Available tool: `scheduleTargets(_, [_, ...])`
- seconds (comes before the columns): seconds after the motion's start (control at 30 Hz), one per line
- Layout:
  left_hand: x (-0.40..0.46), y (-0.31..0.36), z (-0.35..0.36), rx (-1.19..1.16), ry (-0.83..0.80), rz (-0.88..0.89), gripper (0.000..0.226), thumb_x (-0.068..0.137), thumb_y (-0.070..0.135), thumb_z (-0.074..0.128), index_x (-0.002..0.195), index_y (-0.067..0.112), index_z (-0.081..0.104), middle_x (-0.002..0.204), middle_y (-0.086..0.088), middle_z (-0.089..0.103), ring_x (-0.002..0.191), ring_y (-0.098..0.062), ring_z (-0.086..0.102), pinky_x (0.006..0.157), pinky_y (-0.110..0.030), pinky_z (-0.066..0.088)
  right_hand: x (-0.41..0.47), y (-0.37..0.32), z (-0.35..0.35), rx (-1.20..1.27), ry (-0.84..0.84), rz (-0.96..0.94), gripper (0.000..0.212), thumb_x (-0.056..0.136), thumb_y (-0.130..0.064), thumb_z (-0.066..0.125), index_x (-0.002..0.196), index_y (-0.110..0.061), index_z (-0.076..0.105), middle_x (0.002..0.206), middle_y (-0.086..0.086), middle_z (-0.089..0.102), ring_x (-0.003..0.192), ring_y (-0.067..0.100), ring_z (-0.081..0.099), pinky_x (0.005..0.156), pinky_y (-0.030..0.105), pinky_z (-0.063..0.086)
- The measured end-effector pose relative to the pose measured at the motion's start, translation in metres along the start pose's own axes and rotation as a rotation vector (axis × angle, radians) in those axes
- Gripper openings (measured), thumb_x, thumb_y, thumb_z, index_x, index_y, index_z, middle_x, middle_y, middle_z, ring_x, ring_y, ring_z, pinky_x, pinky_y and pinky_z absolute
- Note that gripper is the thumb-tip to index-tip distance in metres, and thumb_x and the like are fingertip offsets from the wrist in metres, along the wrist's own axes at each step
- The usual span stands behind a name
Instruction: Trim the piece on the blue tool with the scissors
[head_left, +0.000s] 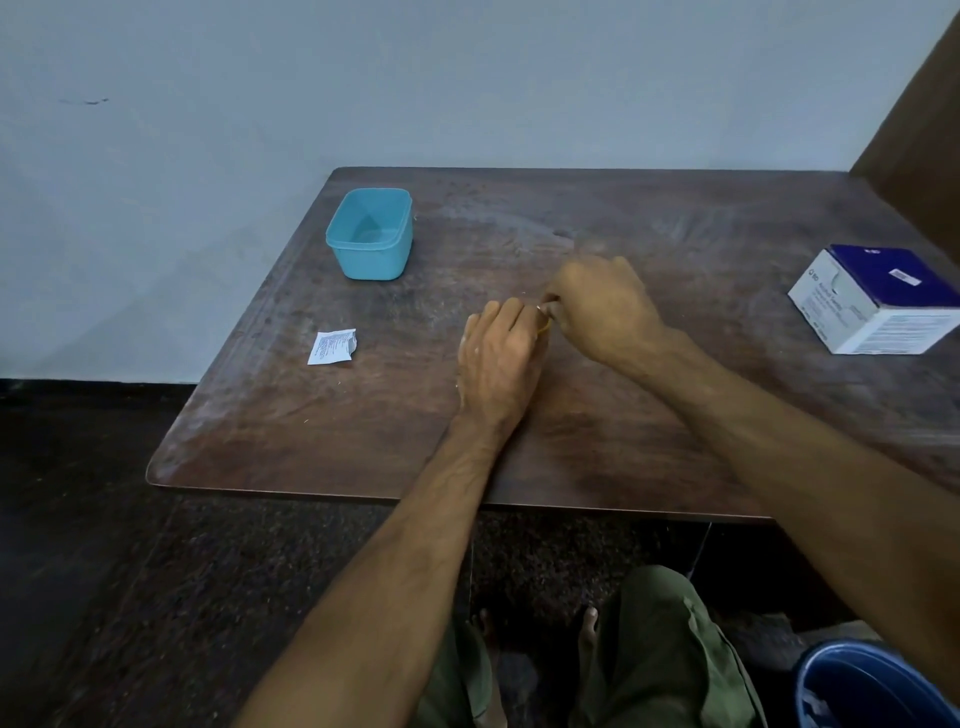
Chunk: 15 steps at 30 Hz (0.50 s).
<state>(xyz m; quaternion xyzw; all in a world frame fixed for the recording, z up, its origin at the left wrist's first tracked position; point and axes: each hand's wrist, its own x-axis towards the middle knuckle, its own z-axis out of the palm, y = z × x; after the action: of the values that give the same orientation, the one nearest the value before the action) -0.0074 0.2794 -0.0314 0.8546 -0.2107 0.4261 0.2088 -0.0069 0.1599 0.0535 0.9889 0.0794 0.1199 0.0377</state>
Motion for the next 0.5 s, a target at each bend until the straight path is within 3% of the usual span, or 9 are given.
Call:
scheduleTargets(0.17, [-0.001, 0.002, 0.002, -0.04, -0.029, -0.067, 0.019, 0.083, 0.018, 0.068, 0.069, 0.009, 0.058, 0.068, -0.007, 0.056, 0.064, -0.027, 0.053, 0.062, -0.034, 0.036, -0.005, 0.023, 0.01, -0.029, 0.135, -0.018, 0.017, 0.089, -0.018, 0.061, 0.1, -0.024, 0.073, 0.105, 0.004, 0.063, 0.105, 0.031, 0.055, 0.082, 0.038, 0.033])
scheduleTargets(0.3, [-0.001, 0.003, 0.002, -0.084, -0.021, -0.103, 0.024, 0.082, 0.016, 0.073, 0.066, 0.009, 0.056, 0.067, -0.007, 0.054, 0.062, -0.026, 0.052, 0.06, -0.032, 0.037, -0.01, 0.033, 0.014, 0.002, 0.223, -0.021, 0.011, 0.079, -0.012, 0.073, 0.086, -0.02, 0.076, 0.086, 0.009, 0.063, 0.084, 0.035, 0.057, 0.071, 0.036, 0.029])
scheduleTargets(0.4, [-0.002, 0.003, 0.0, -0.102, -0.034, -0.12, 0.024, 0.086, 0.021, 0.065, 0.068, 0.008, 0.056, 0.069, -0.007, 0.055, 0.064, -0.025, 0.053, 0.06, -0.033, 0.04, -0.017, 0.025, 0.022, 0.009, 0.245, -0.095, 0.021, 0.067, -0.007, 0.081, 0.082, -0.02, 0.076, 0.077, 0.006, 0.061, 0.076, 0.034, 0.06, 0.065, 0.037, 0.037])
scheduleTargets(0.5, [-0.001, 0.004, -0.001, -0.119, -0.054, -0.14, 0.025, 0.087, 0.025, 0.06, 0.069, 0.008, 0.056, 0.07, -0.008, 0.056, 0.065, -0.025, 0.054, 0.06, -0.033, 0.04, -0.018, 0.023, 0.026, 0.032, 0.288, -0.12, 0.02, 0.068, -0.007, 0.08, 0.083, -0.019, 0.076, 0.077, 0.006, 0.061, 0.076, 0.032, 0.06, 0.067, 0.039, 0.04])
